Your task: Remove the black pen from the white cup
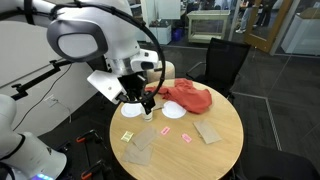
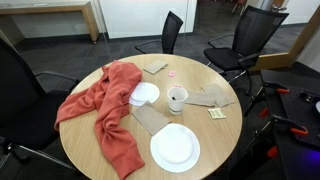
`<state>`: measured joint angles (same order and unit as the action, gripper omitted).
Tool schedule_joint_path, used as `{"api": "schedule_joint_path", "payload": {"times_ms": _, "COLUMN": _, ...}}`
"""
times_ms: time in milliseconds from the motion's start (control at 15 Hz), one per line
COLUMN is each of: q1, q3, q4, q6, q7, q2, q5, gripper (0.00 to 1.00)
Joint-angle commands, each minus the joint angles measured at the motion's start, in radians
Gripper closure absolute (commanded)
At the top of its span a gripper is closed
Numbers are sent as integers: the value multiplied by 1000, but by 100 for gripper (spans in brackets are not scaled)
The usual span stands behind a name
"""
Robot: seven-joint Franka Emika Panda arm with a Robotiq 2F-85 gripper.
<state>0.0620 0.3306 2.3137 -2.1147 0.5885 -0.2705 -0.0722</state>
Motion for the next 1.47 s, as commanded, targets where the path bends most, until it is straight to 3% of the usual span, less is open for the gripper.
{"api": "schedule_joint_path", "payload": {"times_ms": 0, "q1": 12, "q3": -34, "q4": -9, "q6": -23, "q7": 39, "q2": 16, "q5": 16, "gripper": 0}}
{"api": "schedule_joint_path", "payload": {"times_ms": 333, "q1": -24, "q3": -78, "q4": -20, "q6": -63, "q7": 169, "q2": 66, "q5": 46, "gripper": 0}}
{"api": "schedule_joint_path", "payload": {"times_ms": 600, "q1": -52, "q3": -112, "q4": -3, "q6": -226, "q7": 343, "q2": 129, "q5": 124, "gripper": 0}}
{"api": "schedule_joint_path", "payload": {"times_ms": 933, "q1": -76, "q3": -140, "q4": -5, "q6": -345, "q7": 720, "q2": 223, "q5": 440, "gripper": 0}}
{"api": "schedule_joint_path", "payload": {"times_ms": 1200, "q1": -52, "q3": -183, "q4": -30, "q6": -305, "q7": 1044, "q2": 286, "q5": 687, "gripper": 0}}
{"api": "schedule_joint_path", "payload": {"times_ms": 1400, "q1": -35, "q3": -211, "q4": -46, "q6": -274, "q7": 1224, "q2": 326, "q5": 780, "gripper": 0}}
